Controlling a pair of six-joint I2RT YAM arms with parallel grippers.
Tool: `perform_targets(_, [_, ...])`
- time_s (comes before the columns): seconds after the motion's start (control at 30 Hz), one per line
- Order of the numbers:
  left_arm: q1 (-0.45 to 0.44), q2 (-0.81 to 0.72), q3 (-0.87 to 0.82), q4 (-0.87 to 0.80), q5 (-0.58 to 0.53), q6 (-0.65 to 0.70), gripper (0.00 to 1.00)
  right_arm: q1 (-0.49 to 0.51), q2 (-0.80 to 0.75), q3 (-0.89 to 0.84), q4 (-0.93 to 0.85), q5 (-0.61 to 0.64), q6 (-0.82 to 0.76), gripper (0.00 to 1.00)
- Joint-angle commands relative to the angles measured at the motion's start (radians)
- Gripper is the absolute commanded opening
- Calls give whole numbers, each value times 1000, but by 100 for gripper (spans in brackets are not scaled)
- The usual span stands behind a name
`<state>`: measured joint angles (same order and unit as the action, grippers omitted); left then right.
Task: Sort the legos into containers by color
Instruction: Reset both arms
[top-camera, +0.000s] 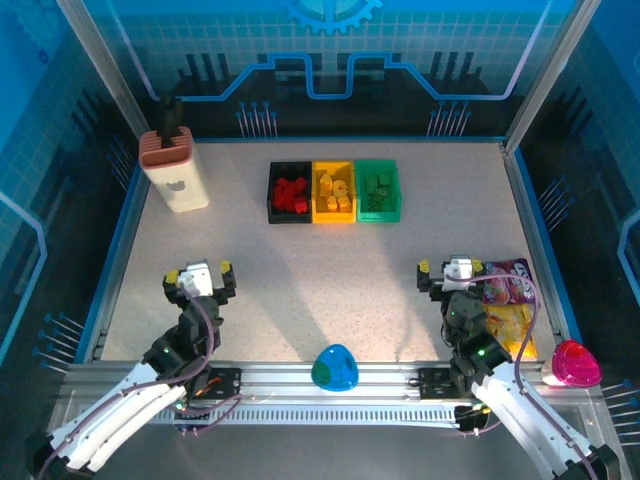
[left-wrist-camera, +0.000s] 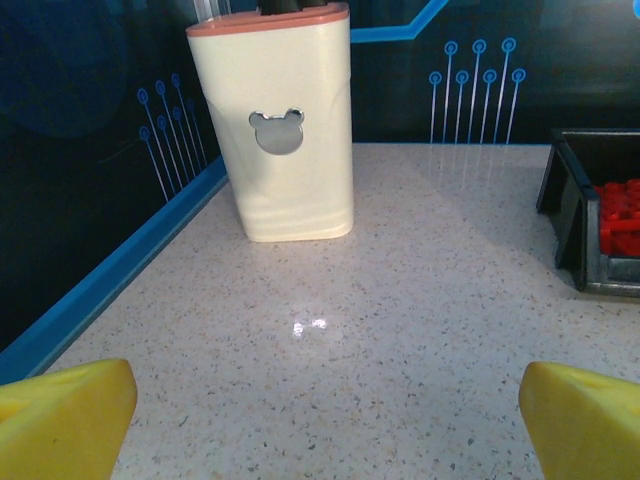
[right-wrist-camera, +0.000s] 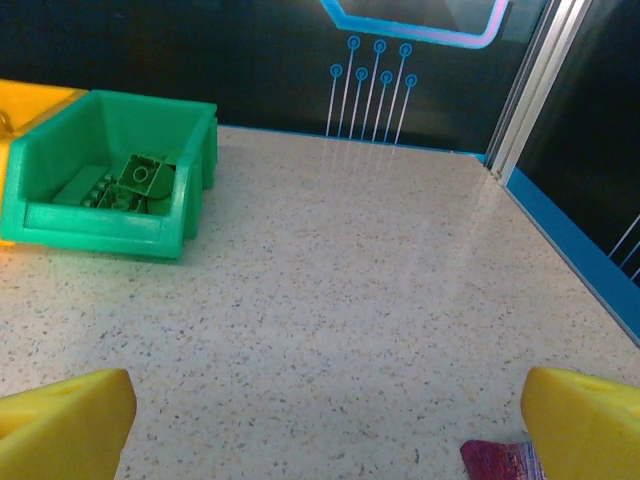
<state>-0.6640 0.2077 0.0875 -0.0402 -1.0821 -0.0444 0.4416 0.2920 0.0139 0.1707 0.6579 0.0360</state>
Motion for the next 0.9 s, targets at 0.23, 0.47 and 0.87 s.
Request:
perform_targets(0.23, [1, -56, -57, 149, -20, 111, 99, -40, -8, -31, 149, 9, -15, 100])
perform_targets(0.47, [40, -56, -68, 175, 25, 116, 99, -74, 23, -37, 188, -3, -3, 100])
perform_targets(0.87, [120, -53, -98, 252, 121, 130, 99, -127, 232, -37, 390, -35, 4, 100])
